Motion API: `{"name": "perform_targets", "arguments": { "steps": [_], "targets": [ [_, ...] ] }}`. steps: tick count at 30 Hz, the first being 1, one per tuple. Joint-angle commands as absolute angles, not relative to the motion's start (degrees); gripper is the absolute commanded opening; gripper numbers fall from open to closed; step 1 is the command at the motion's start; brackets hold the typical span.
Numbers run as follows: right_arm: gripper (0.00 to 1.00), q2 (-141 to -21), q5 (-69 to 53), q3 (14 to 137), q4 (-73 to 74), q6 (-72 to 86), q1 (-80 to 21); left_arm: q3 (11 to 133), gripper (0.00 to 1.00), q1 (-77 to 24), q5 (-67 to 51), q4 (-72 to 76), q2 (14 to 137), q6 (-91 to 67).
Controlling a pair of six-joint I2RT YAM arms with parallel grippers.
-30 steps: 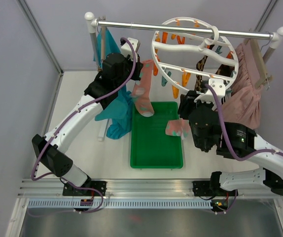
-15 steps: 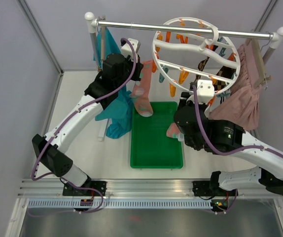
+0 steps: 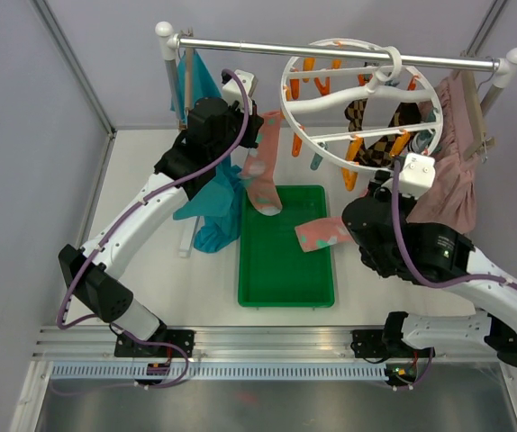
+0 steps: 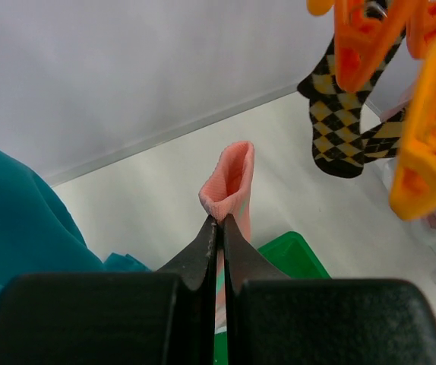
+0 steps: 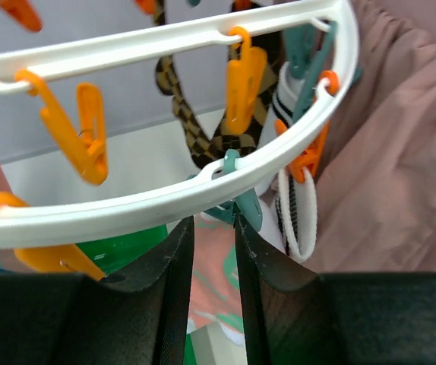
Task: Clip the socks to the hanger
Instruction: Rotate the hanger.
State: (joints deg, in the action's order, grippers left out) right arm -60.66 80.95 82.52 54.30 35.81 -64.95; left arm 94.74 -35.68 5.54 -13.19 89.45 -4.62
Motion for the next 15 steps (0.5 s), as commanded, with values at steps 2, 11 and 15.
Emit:
{"name": "perform_targets", "arguments": {
  "steps": [2, 11, 15],
  "targets": [
    [0.34, -57.7, 87.2, 81.7, 56.6, 36.7, -63.5, 95.0, 0.02, -35.2, 3.5, -11.0, 87.6, -5.4],
    [0.35, -58.7, 87.0, 79.6, 52.6, 31.8, -57.5, 94.2, 0.02, -35.2, 2.3, -11.0, 86.2, -5.6],
    [0.36, -59.9, 83.5, 79.4, 52.8, 31.0, -52.6, 94.2, 0.02, -35.3, 0.9, -11.2, 85.8, -5.5]
  ]
}}
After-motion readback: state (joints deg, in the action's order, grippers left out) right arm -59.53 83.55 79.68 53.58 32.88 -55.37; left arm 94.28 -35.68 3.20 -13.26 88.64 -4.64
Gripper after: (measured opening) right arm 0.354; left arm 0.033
